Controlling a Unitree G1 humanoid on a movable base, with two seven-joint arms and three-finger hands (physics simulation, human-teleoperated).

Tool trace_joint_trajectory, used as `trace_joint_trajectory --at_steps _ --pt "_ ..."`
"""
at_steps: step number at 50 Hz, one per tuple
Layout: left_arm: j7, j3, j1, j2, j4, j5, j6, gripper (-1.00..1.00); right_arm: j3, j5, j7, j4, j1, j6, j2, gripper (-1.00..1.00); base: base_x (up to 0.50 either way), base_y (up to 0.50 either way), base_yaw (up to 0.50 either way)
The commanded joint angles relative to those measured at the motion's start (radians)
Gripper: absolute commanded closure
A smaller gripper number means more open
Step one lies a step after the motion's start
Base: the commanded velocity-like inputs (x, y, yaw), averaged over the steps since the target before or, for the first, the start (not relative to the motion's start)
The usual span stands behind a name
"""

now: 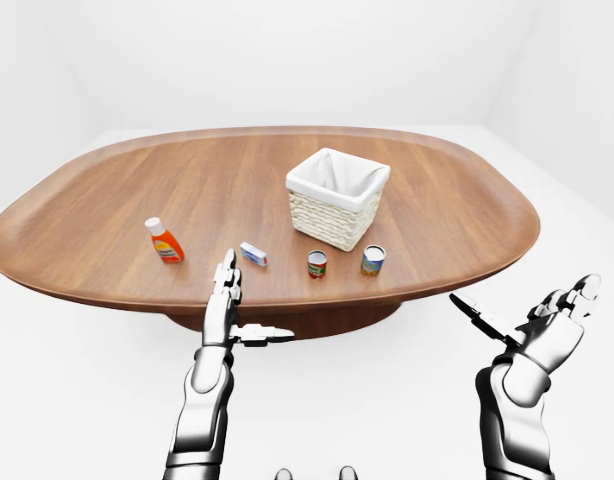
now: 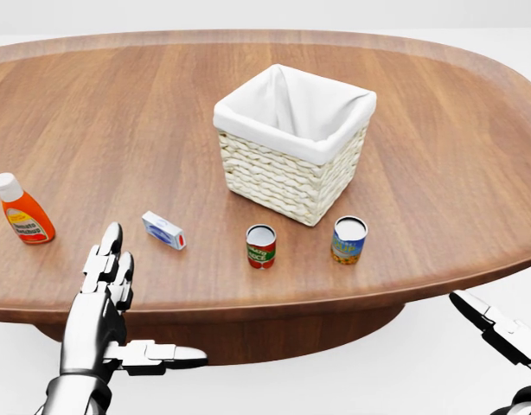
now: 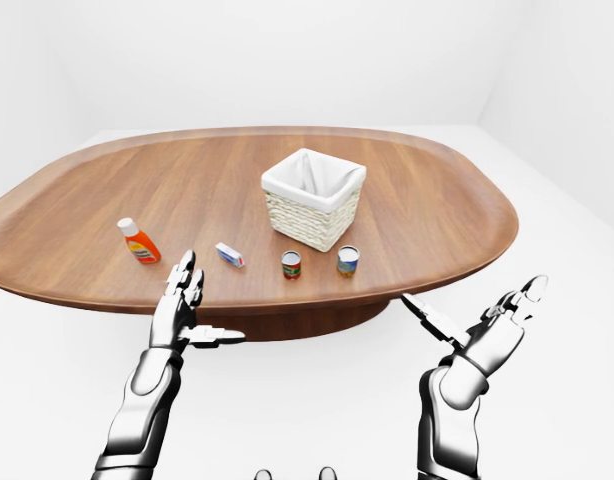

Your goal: Pick up the alphabet soup and the cream cheese box, and put them in the basket.

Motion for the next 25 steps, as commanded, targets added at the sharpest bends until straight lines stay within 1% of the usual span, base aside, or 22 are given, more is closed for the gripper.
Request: trace_joint_trajectory --at_steps 1,7,13,14,18,19,23,25 --pt "0.000 0.001 0.000 0.000 0.000 -0.001 -0.002 -1.00 0.001 -0.002 0.000 -0.004 0.001 0.000 0.001 -1.00 0.00 -0.15 0.00" --pt "-0.001 0.001 0.001 0.000 -0.002 -0.002 -0.003 -1.00 0.001 -0.003 0.000 -0.004 0.001 0.000 0.001 -1.00 0.00 -0.12 0.00" --pt "0.000 -0.001 0.004 -0.001 -0.015 -0.002 0.006 -1.00 0.000 -0.003 0.000 0.005 -0.001 0.000 0.000 -1.00 0.00 -0.02 0.00" --pt "0.000 0.000 0.004 -0.001 -0.011 -0.002 0.002 -1.00 0.001 -0.005 0.000 0.006 0.000 0.000 0.000 -1.00 0.00 0.00 0.00" --pt "-0.001 0.000 0.003 -0.001 -0.010 -0.003 0.001 -1.00 0.002 -0.004 0.000 0.006 0.000 0.000 0.000 -1.00 0.00 0.00 0.00" --pt "-0.005 0.001 0.002 -0.001 -0.004 -0.008 -0.007 -1.00 0.002 -0.004 0.000 -0.004 0.002 0.000 0.000 -1.00 0.00 0.00 0.00" --pt "-0.002 0.001 0.003 -0.001 -0.007 -0.006 -0.003 -1.00 0.002 -0.003 0.000 0.004 0.000 0.000 0.000 -1.00 0.00 0.00 0.00" --pt "-0.002 0.001 0.002 -0.001 -0.005 -0.006 -0.005 -1.00 0.002 -0.003 0.000 0.000 0.002 0.000 0.001 -1.00 0.00 0.00 0.00"
